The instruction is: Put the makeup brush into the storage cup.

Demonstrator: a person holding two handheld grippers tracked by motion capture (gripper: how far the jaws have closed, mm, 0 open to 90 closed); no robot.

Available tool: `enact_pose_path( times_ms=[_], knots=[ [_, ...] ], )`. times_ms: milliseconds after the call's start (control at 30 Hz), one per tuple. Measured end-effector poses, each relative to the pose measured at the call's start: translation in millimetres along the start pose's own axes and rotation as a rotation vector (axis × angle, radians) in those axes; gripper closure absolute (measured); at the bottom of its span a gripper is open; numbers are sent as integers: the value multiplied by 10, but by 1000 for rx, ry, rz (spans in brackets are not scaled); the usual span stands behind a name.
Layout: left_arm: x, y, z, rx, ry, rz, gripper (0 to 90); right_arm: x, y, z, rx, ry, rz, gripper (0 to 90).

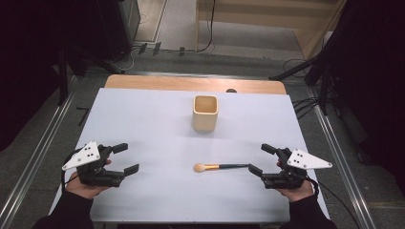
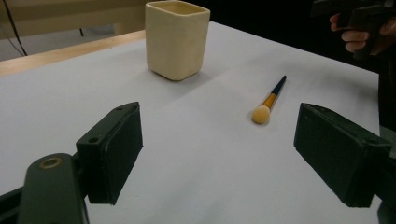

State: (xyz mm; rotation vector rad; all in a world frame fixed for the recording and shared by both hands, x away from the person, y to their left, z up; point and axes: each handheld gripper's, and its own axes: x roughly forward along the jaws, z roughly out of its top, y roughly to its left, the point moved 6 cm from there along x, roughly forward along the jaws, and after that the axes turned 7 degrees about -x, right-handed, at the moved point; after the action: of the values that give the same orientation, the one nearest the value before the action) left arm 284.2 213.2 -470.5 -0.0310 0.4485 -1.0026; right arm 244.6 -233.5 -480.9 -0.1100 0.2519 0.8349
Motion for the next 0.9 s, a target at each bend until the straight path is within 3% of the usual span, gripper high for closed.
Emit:
enact_pose_path(
  times_ms=[900],
  knots=[
    [-19, 19, 7, 7, -5, 9, 164, -4, -19, -1, 3, 5, -22, 153]
  ],
)
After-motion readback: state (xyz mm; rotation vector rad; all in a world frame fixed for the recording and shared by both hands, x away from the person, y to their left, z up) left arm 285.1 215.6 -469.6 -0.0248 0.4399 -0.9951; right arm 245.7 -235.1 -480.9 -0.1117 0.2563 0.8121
